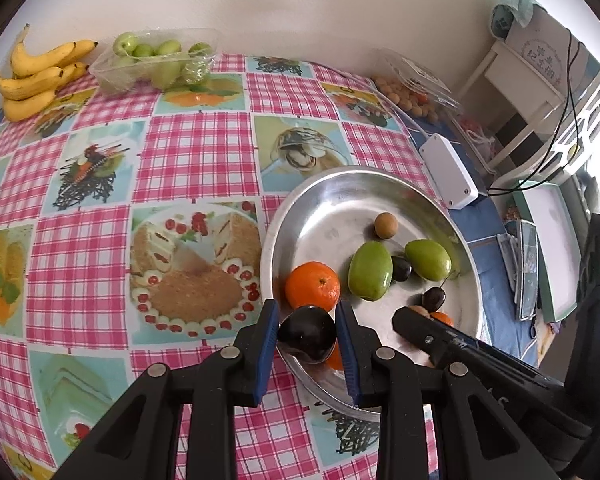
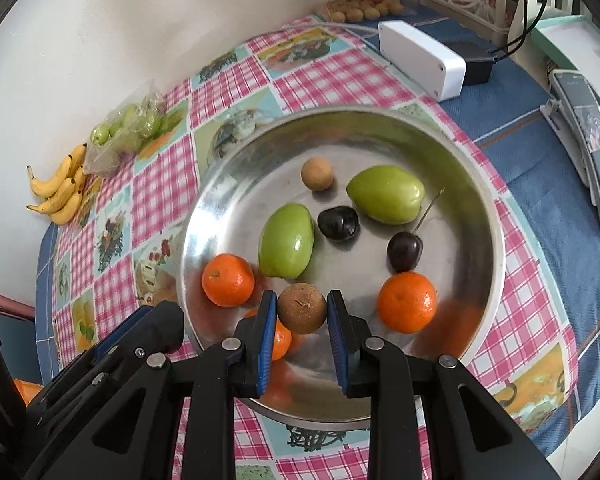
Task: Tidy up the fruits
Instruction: 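Carry the kiwi and dark plum over the steel bowl with both grippers, then open both grippers to drop the kiwi and dark plum into the bowl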
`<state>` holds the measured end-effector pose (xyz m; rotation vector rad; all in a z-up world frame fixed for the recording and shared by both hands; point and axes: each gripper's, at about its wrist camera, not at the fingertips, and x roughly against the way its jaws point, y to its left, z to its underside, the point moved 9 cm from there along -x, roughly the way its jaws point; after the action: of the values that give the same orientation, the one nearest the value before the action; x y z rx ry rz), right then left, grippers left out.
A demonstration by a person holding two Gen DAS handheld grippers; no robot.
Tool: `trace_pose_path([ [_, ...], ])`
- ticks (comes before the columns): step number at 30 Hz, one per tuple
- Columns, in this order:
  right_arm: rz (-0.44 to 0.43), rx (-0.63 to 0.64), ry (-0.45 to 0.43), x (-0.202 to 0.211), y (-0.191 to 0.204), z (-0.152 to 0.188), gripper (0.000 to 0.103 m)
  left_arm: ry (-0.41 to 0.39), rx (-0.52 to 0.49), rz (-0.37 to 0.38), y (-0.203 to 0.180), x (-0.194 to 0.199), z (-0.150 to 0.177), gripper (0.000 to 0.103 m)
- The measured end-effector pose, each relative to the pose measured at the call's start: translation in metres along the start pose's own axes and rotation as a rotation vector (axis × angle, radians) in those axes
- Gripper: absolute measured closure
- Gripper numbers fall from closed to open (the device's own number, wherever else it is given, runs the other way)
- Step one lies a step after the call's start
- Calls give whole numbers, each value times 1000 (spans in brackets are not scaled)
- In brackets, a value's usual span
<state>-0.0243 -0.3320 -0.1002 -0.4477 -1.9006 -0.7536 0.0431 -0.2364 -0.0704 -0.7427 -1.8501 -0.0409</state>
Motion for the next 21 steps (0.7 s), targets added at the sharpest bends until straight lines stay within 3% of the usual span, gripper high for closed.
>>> trace_pose_path([
  [21, 20, -34, 61, -16, -10, 11, 76, 22, -10, -9, -3, -16, 4, 69],
])
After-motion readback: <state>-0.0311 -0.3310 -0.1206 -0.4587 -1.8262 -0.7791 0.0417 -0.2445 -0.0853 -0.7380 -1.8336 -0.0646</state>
